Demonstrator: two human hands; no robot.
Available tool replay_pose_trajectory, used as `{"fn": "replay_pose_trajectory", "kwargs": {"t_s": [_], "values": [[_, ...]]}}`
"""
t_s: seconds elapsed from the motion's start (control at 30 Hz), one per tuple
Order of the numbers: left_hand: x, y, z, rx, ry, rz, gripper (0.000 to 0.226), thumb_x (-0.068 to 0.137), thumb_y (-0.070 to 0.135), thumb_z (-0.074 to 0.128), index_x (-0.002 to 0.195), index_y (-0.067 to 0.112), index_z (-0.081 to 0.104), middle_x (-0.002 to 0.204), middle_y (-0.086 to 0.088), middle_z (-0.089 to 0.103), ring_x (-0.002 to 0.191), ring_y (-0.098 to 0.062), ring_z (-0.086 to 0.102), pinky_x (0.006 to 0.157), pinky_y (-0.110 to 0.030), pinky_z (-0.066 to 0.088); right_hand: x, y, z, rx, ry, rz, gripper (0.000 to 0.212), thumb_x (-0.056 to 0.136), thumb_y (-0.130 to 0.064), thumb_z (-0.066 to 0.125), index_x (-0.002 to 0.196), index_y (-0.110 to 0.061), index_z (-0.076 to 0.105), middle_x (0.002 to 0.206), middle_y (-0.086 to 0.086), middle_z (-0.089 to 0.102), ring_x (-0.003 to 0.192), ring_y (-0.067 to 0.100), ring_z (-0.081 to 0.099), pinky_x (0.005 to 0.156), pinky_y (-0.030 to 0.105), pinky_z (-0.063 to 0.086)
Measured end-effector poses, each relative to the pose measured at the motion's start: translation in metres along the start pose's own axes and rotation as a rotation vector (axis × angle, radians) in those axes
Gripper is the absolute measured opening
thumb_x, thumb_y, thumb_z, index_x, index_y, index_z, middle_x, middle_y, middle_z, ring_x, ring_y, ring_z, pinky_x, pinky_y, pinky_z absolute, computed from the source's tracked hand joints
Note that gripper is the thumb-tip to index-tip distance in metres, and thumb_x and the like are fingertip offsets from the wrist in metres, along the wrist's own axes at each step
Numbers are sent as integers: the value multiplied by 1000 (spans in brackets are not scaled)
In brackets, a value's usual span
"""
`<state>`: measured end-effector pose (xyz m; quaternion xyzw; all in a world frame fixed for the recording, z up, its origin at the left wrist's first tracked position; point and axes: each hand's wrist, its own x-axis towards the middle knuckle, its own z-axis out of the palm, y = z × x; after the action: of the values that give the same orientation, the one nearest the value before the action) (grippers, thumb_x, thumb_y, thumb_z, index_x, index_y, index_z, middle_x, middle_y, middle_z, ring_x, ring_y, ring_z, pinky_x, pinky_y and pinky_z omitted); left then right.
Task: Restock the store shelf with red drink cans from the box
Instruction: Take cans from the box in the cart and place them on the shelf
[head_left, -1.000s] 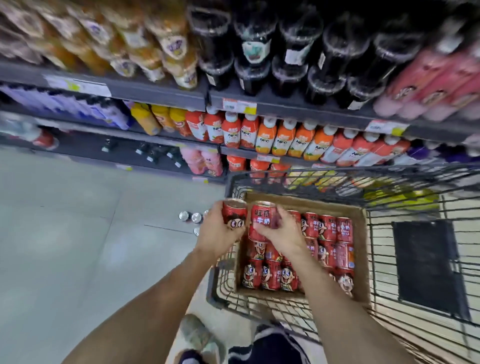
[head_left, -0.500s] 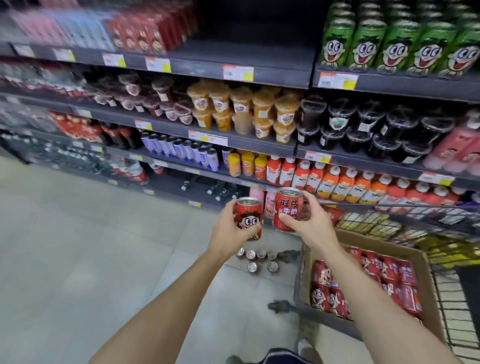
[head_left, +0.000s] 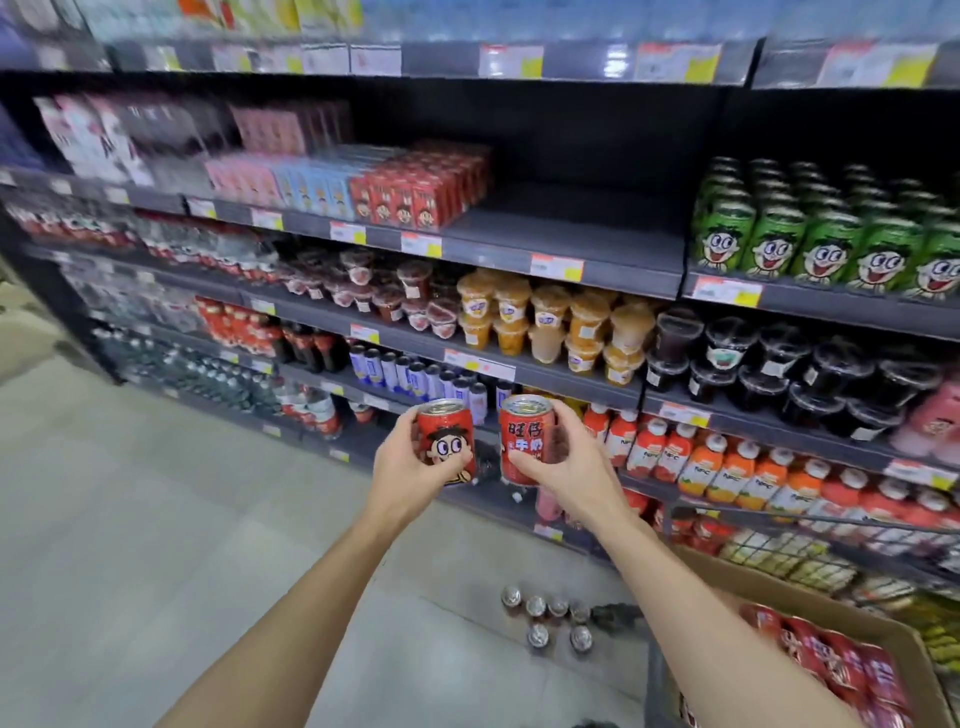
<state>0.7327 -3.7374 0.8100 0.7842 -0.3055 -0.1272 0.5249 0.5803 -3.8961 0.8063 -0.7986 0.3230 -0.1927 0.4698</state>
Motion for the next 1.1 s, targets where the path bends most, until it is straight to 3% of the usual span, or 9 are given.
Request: {"fn": "replay_pose_trajectory", "kwargs": {"t_s": [0.13,0.33,0.47,0.57,0.73,0.8,0.9,1.0,1.1], "values": [[37,4,-20,32,19,18,70,69,29,87,127,29,48,107,14,65,92,10,62,80,-12,51,27,-25,4,24,17,-20,87,67,-59,79,142,-41,37,126,-12,63,110,6,62,96,39,55],[107,11,-36,29,1,46,73,72,35,85,132,29,44,111,18,62,93,8,63,85,-21,54,100,-45,12,38,77,-104,83,69,-55,80,139,-41,38,124,-9,62,108,7,62,93,36,55],[165,25,-41,26,-30,91,68,75,33,83,129,35,42,110,18,62,91,13,61,79,-13,52,155,-62,12,51,116,-138,74,75,-45,83,134,-43,39,116,-17,57,99,-4,58,80,18,46],[208,35,-43,56,-30,131,70,74,38,83,130,34,42,109,20,61,93,14,60,80,-12,51,193,-72,8,41,157,-147,69,75,-45,83,126,-50,36,111,-20,54,98,-3,58,84,23,49],[275,50,-36,45,-66,192,71,74,41,82,130,31,40,109,22,59,98,8,59,82,-12,47,243,-83,-1,33,231,-130,85,72,-52,82,141,-37,36,125,-7,58,107,11,61,92,35,54],[298,56,-30,54,-86,208,76,72,42,83,135,26,42,110,16,62,99,3,61,87,-21,50,256,-89,-4,16,255,-132,82,73,-46,83,140,-35,37,123,-7,61,104,10,63,91,33,54],[331,62,-20,75,-148,271,66,74,34,83,127,28,44,106,16,61,96,5,60,80,-14,49,276,-97,-8,6,295,-113,82,75,-44,83,141,-35,35,120,-12,58,104,8,61,89,29,51],[363,62,-16,69,-208,328,77,73,40,83,135,25,41,118,11,62,106,-2,60,88,-22,50,295,-106,-10,18,354,-101,81,76,-43,82,141,-34,35,115,-16,54,100,5,59,89,31,52],[395,61,-16,46,-256,383,80,72,42,83,137,26,41,121,13,61,107,3,59,92,-26,52,317,-114,-10,5,417,-94,83,77,-42,82,144,-32,33,116,-14,52,101,5,57,86,27,51]]}}
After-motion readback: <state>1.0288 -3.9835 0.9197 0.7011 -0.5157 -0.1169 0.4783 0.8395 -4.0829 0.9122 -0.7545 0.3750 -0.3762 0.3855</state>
